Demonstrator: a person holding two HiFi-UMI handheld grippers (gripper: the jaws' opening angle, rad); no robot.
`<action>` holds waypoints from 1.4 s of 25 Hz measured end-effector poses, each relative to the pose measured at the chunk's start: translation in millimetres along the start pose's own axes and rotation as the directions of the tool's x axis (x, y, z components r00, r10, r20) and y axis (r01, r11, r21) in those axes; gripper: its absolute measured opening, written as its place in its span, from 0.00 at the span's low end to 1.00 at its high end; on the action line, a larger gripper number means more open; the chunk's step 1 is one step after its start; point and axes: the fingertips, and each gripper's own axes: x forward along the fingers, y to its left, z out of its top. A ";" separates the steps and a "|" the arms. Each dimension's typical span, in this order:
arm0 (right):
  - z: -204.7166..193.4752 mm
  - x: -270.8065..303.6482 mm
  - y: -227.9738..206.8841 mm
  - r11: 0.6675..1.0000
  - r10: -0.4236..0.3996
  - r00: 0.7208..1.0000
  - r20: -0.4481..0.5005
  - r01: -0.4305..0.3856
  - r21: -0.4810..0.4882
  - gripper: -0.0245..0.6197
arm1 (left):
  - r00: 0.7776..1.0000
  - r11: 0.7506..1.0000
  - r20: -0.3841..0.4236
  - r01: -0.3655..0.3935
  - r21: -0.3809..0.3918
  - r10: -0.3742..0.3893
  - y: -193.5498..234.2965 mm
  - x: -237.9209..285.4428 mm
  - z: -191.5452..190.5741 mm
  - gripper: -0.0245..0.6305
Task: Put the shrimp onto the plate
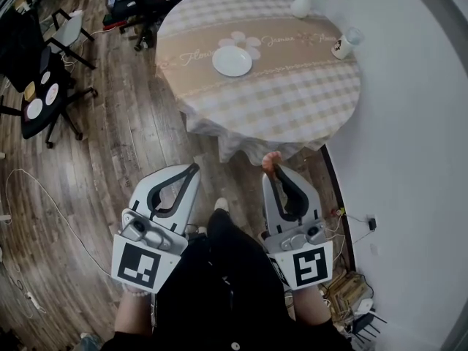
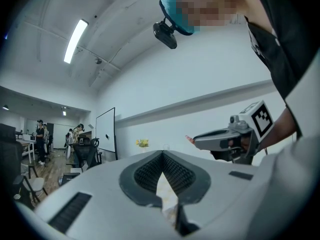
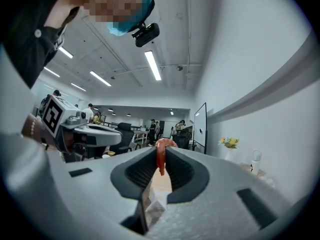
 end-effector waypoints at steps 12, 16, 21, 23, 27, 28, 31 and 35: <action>3.8 40.2 -44.2 0.998 0.070 0.997 0.032 -0.070 0.008 0.10 | 0.996 0.996 -0.022 -0.089 0.001 0.089 24.0 42.1 7.7 0.04; 4.7 46.9 -57.5 0.996 0.091 0.994 0.053 -0.091 0.006 0.10 | 0.994 0.994 -0.022 -0.111 0.010 0.111 25.2 55.6 10.6 0.04; -1.4 52.3 -70.6 0.994 0.107 0.993 0.053 -0.107 0.004 0.10 | 0.992 0.993 -0.029 -0.121 0.012 0.122 22.0 71.5 10.3 0.04; -0.7 52.3 -74.3 0.994 0.107 0.992 0.066 -0.107 0.007 0.10 | 0.993 0.993 -0.022 -0.117 0.025 0.118 18.9 76.1 13.2 0.04; 0.8 51.9 -79.2 0.993 0.114 0.990 0.080 -0.115 0.000 0.10 | 0.992 0.991 -0.011 -0.126 0.039 0.127 16.2 78.3 17.3 0.04; 1.0 52.0 -79.9 0.993 0.117 0.990 0.081 -0.117 -0.001 0.10 | 0.991 0.991 -0.010 -0.131 0.036 0.132 16.0 78.1 17.4 0.04; 2.4 53.0 -81.7 0.992 0.123 0.989 0.087 -0.123 -0.002 0.10 | 0.990 0.989 -0.009 -0.142 0.030 0.142 15.2 78.8 18.4 0.04; 0.1 54.1 -84.2 0.992 0.127 0.989 0.082 -0.127 0.005 0.10 | 0.991 0.990 -0.013 -0.136 0.040 0.137 14.4 82.9 18.2 0.04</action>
